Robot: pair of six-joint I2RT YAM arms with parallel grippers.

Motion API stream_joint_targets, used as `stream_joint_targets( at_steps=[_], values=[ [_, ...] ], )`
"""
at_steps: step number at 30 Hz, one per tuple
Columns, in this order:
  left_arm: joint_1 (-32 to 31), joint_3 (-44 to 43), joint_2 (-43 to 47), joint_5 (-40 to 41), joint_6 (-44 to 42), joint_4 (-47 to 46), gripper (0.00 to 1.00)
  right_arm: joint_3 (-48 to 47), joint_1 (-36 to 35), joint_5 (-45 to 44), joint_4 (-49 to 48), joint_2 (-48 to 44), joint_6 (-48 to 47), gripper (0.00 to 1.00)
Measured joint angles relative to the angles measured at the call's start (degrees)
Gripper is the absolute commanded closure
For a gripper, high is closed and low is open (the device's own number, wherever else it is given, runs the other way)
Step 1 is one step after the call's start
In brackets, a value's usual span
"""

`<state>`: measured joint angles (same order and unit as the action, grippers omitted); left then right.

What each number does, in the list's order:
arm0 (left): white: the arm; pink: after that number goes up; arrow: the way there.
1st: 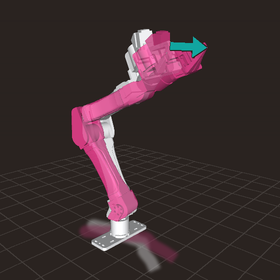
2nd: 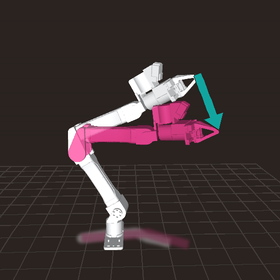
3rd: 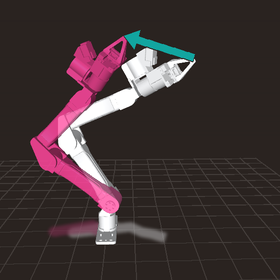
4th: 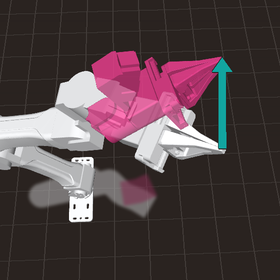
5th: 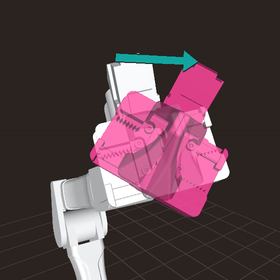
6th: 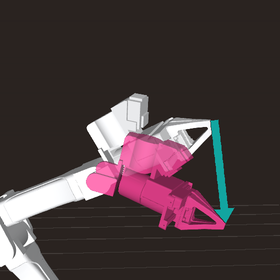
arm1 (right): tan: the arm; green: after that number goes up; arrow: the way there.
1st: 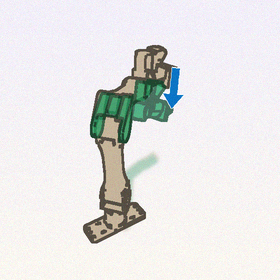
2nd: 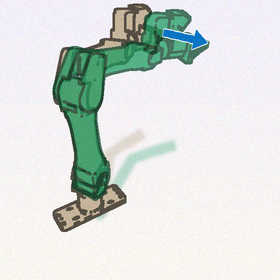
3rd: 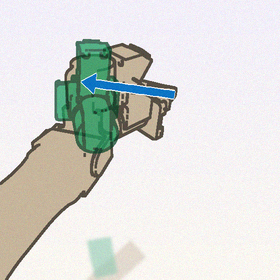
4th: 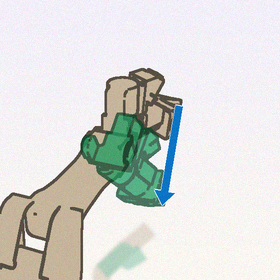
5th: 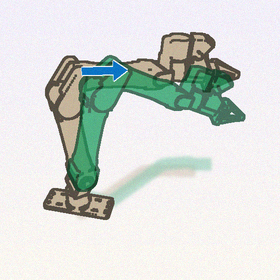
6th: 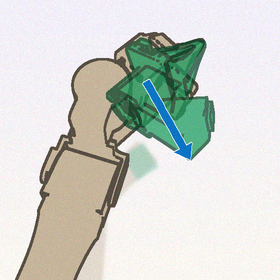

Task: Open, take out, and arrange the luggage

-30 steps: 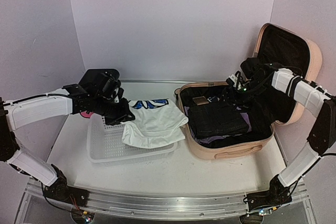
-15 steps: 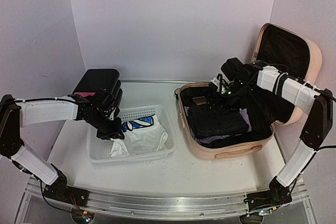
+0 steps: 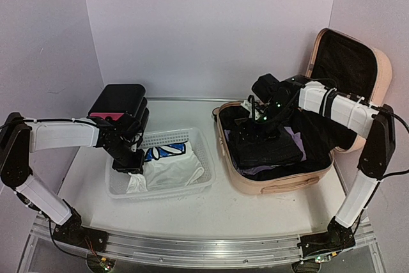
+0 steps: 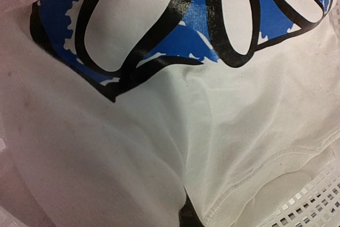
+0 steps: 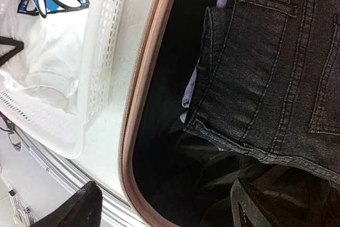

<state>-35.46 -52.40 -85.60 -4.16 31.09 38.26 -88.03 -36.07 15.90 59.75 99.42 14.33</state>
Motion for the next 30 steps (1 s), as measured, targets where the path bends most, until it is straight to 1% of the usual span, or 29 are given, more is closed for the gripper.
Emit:
stream_joint_targets(
  at_steps=[1,4,7,9,10,12,14,17,18,21,23,25,27,30],
  values=[
    [0.0,0.0,0.0,0.3,-0.1,0.3,0.91,0.0,-0.1,-0.2,0.1,0.2,0.0,0.16],
    [0.0,0.0,0.0,1.8,-0.4,1.2,0.60,-0.2,-0.7,-0.5,0.1,0.9,0.0,0.15],
    [-0.1,0.0,0.4,4.6,0.3,3.8,0.48,-0.5,-1.0,-1.0,0.2,1.2,0.0,0.14],
    [-0.5,-0.1,1.8,7.2,1.0,7.1,0.44,-0.9,-1.0,-1.9,0.7,1.2,-0.3,0.11],
    [-1.2,-0.3,3.6,9.4,1.8,10.3,0.43,-1.0,-1.0,-2.5,0.9,1.2,-0.6,0.11],
    [-2.4,-1.5,8.0,12.4,2.5,15.6,0.43,-1.1,-1.2,-4.3,1.7,1.2,-1.3,0.09],
    [-3.4,-4.0,14.3,15.2,3.5,21.2,0.43,-1.1,-1.2,-6.6,2.7,1.1,-2.0,0.08],
    [-3.6,-8.7,23.1,17.6,4.5,26.2,0.43,-1.1,-1.2,-9.1,3.8,0.5,-3.0,0.07],
    [-3.5,-10.1,25.4,17.6,4.9,26.9,0.45,-1.1,-1.2,-9.7,4.1,0.1,-3.2,0.07],
    [-3.5,-11.1,28.9,14.6,4.9,25.7,0.57,-1.1,-1.2,-10.9,4.5,-0.9,-3.7,0.07],
    [-3.5,-10.8,27.7,12.0,4.9,23.1,0.69,-1.1,-1.2,-11.1,4.5,-1.2,-3.8,0.07],
    [-3.5,-10.4,23.7,9.3,4.5,19.7,0.78,-1.1,-1.2,-11.0,4.6,-1.3,-3.8,0.07],
    [-3.6,-10.1,17.7,8.0,3.7,16.4,0.82,-1.1,-1.2,-10.8,4.7,-1.4,-3.6,0.07],
    [-4.3,-8.5,9.4,7.9,3.4,13.1,0.82,-0.9,-1.2,-10.6,4.7,-2.0,-3.3,0.06]
  ],
)
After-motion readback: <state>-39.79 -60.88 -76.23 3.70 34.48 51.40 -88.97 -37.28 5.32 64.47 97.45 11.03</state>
